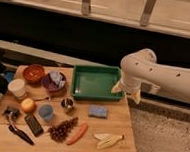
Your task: Place fork in metal cup
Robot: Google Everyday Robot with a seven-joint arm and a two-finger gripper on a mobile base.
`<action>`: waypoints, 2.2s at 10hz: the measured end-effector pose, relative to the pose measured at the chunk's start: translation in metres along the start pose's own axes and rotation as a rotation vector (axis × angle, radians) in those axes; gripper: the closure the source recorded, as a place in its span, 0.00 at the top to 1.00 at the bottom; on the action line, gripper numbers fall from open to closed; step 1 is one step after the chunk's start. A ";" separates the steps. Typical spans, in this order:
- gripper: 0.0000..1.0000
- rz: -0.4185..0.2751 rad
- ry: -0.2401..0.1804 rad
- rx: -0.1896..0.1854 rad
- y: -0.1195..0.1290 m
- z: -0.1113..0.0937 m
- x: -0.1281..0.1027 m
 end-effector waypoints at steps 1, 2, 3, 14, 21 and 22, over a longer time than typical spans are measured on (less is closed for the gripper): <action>0.80 0.000 0.000 0.000 0.000 0.000 0.000; 0.80 0.000 0.000 0.000 0.000 0.000 0.000; 0.80 0.000 0.000 0.000 0.000 0.000 0.000; 0.80 -0.101 -0.033 0.016 0.035 -0.016 0.012; 0.80 -0.257 -0.070 -0.065 0.142 -0.044 0.054; 0.80 -0.259 -0.070 -0.066 0.143 -0.044 0.054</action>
